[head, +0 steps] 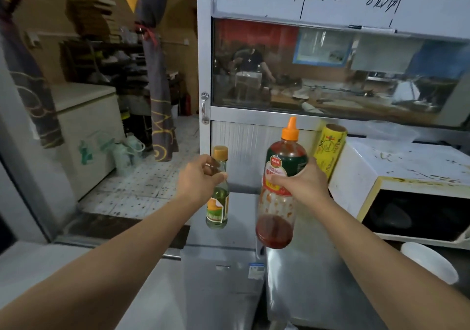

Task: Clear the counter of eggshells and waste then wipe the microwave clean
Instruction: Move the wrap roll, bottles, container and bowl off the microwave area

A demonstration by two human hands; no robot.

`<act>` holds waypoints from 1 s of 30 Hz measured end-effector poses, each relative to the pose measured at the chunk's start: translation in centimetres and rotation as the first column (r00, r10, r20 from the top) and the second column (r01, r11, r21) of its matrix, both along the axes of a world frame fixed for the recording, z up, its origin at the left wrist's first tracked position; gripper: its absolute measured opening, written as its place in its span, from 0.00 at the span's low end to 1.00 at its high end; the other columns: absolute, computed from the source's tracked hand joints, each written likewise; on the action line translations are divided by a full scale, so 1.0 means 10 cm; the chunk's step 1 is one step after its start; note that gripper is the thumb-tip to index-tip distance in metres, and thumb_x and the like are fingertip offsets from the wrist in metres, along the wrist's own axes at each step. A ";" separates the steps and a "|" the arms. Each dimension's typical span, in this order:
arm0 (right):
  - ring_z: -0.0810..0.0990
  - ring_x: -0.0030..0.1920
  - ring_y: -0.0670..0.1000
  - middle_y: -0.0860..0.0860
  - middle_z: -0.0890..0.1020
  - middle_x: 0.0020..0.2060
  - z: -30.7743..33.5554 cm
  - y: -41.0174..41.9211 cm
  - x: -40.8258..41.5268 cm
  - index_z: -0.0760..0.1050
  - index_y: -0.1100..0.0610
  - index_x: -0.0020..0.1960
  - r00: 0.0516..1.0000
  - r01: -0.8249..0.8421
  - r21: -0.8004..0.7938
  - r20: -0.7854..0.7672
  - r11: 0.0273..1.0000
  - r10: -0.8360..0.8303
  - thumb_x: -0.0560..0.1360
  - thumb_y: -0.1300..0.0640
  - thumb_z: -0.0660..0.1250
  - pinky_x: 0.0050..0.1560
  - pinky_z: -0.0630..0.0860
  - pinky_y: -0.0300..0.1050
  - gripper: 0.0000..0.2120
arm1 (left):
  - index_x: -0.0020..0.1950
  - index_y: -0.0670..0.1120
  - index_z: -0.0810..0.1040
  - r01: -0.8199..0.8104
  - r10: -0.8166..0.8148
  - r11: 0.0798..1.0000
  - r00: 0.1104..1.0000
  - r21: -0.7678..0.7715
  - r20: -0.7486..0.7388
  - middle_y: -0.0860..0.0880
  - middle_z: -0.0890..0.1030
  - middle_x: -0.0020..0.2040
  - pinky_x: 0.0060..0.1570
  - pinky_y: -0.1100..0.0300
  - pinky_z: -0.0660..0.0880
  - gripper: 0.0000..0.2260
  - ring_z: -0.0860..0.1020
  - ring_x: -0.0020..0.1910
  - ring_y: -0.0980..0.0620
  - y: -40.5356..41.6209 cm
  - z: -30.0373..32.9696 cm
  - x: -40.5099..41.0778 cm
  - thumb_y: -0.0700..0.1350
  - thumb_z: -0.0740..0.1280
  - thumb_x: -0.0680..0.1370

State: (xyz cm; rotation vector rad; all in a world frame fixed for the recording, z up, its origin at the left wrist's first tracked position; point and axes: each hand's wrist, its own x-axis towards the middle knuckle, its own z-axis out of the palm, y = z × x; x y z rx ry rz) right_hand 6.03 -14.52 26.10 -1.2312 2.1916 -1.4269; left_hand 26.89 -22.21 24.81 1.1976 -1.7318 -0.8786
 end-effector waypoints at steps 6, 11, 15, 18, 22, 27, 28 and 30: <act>0.76 0.46 0.49 0.50 0.79 0.52 -0.09 -0.54 -0.17 0.69 0.52 0.61 0.999 0.036 0.004 0.008 0.999 -0.036 0.55 0.46 0.81 0.39 0.70 0.38 0.38 | 0.46 0.49 0.77 0.054 -0.054 0.998 0.998 -0.016 0.020 0.47 0.80 0.36 0.37 0.57 0.75 0.07 0.76 0.35 0.51 -0.57 -0.09 -0.20 0.46 0.73 0.71; 0.78 0.52 0.52 0.52 0.79 0.55 -0.26 -1.11 -0.52 0.69 0.53 0.62 0.995 0.087 -0.004 0.050 0.996 -0.087 0.56 0.47 0.81 0.42 0.71 0.40 0.39 | 0.44 0.52 0.75 0.100 -0.100 0.995 0.994 -0.004 0.053 0.52 0.79 0.35 0.35 0.60 0.73 0.08 0.76 0.34 0.53 -1.24 -0.16 -0.60 0.48 0.73 0.71; 0.78 0.51 0.51 0.51 0.78 0.54 -0.35 -1.55 -0.89 0.69 0.54 0.63 0.990 0.128 0.000 0.067 0.992 -0.128 0.57 0.48 0.81 0.44 0.72 0.40 0.39 | 0.43 0.50 0.75 0.144 -0.145 0.989 0.986 0.018 0.079 0.50 0.81 0.38 0.41 0.56 0.77 0.07 0.79 0.38 0.51 -1.76 -0.19 -1.01 0.46 0.73 0.71; 0.75 0.47 0.48 0.48 0.78 0.50 -0.40 -1.81 -1.15 0.69 0.53 0.61 0.984 0.165 0.000 0.074 0.986 -0.165 0.56 0.49 0.81 0.37 0.69 0.37 0.38 | 0.41 0.50 0.75 0.190 -0.192 0.981 0.979 0.033 0.068 0.49 0.80 0.35 0.35 0.60 0.72 0.07 0.76 0.34 0.52 -2.10 -0.23 -1.30 0.45 0.74 0.70; 0.77 0.41 0.44 0.42 0.77 0.43 -0.54 -2.01 -1.45 0.68 0.48 0.55 0.970 0.224 -0.034 0.103 0.974 -0.220 0.54 0.50 0.82 0.35 0.69 0.34 0.34 | 0.45 0.47 0.77 0.261 -0.264 0.960 0.964 0.104 0.012 0.49 0.78 0.35 0.40 0.58 0.73 0.07 0.76 0.36 0.51 -2.42 -0.32 -1.65 0.41 0.73 0.71; 0.78 0.44 0.48 0.45 0.78 0.45 -0.68 -2.15 -1.79 0.67 0.47 0.54 0.942 0.320 -0.016 0.110 0.947 -0.316 0.54 0.49 0.81 0.43 0.74 0.41 0.34 | 0.47 0.42 0.77 0.325 -0.329 0.934 0.944 0.144 0.001 0.39 0.78 0.38 0.50 0.50 0.76 0.07 0.78 0.41 0.44 -2.69 -0.44 -2.05 0.39 0.72 0.71; 0.78 0.44 0.49 0.46 0.78 0.45 -0.71 -2.18 -1.85 0.66 0.48 0.54 0.936 0.339 -0.010 0.103 0.941 -0.336 0.55 0.49 0.81 0.44 0.75 0.42 0.34 | 0.47 0.40 0.77 0.346 -0.349 0.926 0.937 0.148 -0.005 0.36 0.79 0.41 0.51 0.48 0.77 0.07 0.79 0.43 0.41 -2.74 -0.46 -2.13 0.39 0.72 0.72; 0.78 0.46 0.50 0.47 0.78 0.46 -0.76 -2.25 -1.97 0.67 0.49 0.54 0.923 0.375 0.005 0.090 0.927 -0.374 0.56 0.50 0.81 0.47 0.76 0.45 0.33 | 0.49 0.39 0.77 0.383 -0.386 0.909 0.922 0.166 -0.020 0.33 0.79 0.45 0.53 0.44 0.76 0.08 0.79 0.47 0.38 -2.83 -0.51 -2.27 0.38 0.71 0.72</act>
